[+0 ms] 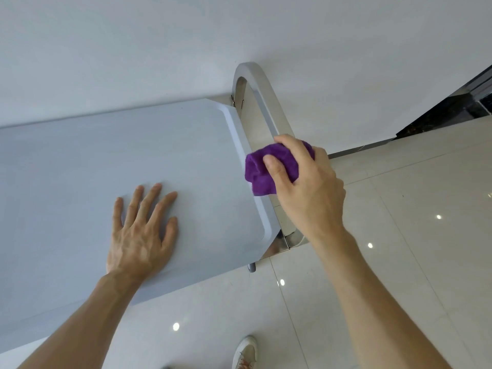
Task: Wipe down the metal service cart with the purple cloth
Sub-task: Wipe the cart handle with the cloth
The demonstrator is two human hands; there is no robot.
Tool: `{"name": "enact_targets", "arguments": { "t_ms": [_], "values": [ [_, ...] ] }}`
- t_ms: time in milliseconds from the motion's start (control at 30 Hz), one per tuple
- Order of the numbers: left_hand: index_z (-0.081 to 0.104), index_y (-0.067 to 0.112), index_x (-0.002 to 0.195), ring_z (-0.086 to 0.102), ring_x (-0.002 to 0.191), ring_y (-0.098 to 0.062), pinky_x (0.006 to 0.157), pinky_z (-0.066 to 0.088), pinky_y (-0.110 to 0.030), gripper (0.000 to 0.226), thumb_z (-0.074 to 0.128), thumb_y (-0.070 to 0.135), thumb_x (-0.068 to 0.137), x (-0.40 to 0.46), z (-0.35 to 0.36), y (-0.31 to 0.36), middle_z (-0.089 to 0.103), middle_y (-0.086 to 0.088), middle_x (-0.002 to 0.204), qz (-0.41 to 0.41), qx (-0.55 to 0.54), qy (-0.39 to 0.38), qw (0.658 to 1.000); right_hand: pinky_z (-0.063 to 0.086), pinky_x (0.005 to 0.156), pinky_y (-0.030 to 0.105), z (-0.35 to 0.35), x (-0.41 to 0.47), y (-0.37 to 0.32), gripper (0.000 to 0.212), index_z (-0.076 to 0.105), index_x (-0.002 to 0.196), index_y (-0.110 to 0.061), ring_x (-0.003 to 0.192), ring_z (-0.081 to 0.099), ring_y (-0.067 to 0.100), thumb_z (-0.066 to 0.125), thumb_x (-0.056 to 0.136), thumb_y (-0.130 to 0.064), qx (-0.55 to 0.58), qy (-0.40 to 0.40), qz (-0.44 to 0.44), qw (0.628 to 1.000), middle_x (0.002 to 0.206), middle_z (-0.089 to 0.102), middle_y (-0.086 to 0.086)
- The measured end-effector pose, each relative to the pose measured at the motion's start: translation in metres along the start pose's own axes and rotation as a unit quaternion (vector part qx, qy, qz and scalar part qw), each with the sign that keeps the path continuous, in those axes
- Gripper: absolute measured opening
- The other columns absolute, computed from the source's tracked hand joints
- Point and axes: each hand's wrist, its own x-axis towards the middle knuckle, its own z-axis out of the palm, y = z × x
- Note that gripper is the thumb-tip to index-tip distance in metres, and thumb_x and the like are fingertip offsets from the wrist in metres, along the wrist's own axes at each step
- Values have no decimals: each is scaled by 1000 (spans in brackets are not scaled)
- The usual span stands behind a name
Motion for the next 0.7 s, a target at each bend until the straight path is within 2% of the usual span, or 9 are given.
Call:
{"name": "enact_targets", "arguments": {
  "t_ms": [67, 100, 200, 333, 433, 500, 567, 633, 700],
  "values": [
    [36, 32, 148, 16, 151, -23, 122, 4, -51, 54, 26, 47, 97, 0, 1, 0, 29, 2, 160, 2, -2, 5, 1000, 56, 62, 33, 11, -15, 11, 30, 59, 127, -38, 95, 60, 17, 57, 97, -44, -29, 78, -49, 995, 124, 54, 2],
    [36, 32, 148, 16, 151, -24, 122, 4, -51, 54, 26, 47, 97, 0, 1, 0, 29, 2, 160, 2, -4, 6, 1000, 58, 62, 33, 18, -28, 20, 29, 61, 126, -36, 99, 60, 16, 61, 97, -37, -13, 109, -63, 992, 127, 53, 4],
    [35, 33, 148, 16, 151, -23, 122, 4, -51, 54, 25, 48, 97, 0, 2, -1, 29, 2, 160, 2, -6, 4, 1000, 62, 75, 33, 42, -71, 50, 35, 60, 127, -31, 115, 57, 20, 70, 94, -22, 70, 159, -87, 981, 134, 47, 13],
    [34, 33, 148, 15, 151, -24, 122, 3, -51, 54, 24, 48, 97, 0, -1, 1, 29, 2, 160, 4, -4, -5, 1000, 59, 87, 36, 71, -98, 78, 46, 56, 128, -26, 125, 51, 26, 71, 89, -5, 94, 180, -95, 974, 137, 36, 17],
    [42, 29, 143, 21, 149, -25, 121, 6, -52, 53, 29, 44, 94, -2, -6, 5, 36, -1, 156, -2, -11, -1, 1000, 56, 96, 33, 82, -114, 87, 60, 47, 133, -30, 133, 40, 10, 72, 87, 1, 95, 162, -106, 977, 137, 31, 20],
    [53, 23, 132, 37, 139, -30, 114, 21, -57, 47, 38, 35, 89, 9, -15, 11, 48, -6, 143, -9, -23, 21, 999, 48, 103, 20, 84, -120, 90, 68, 46, 132, -29, 134, 35, 0, 75, 82, 6, 100, 144, -117, 978, 135, 30, 21],
    [55, 20, 127, 47, 125, -36, 106, 28, -61, 42, 49, 30, 87, 30, -20, 21, 50, -11, 135, -1, -15, 28, 999, 43, 104, 13, 82, -120, 89, 67, 49, 130, -27, 133, 35, -4, 76, 79, 8, 107, 124, -110, 980, 134, 30, 21],
    [46, 24, 140, 41, 133, -38, 109, 20, -66, 50, 56, 33, 92, 47, -21, 37, 39, -12, 148, 14, -15, -14, 1000, 52, 96, 20, 72, -120, 84, 63, 51, 128, -31, 127, 42, -6, 74, 82, 4, 133, 94, -88, 983, 137, 29, 15],
    [30, 34, 152, 17, 147, -37, 114, 6, -67, 56, 42, 46, 98, 53, -10, 52, 21, -7, 161, 6, -14, -56, 998, 57, 85, 18, 55, -114, 79, 57, 55, 125, -34, 114, 52, -8, 73, 84, 2, 161, 58, -81, 982, 137, 30, 5]
  ]
}}
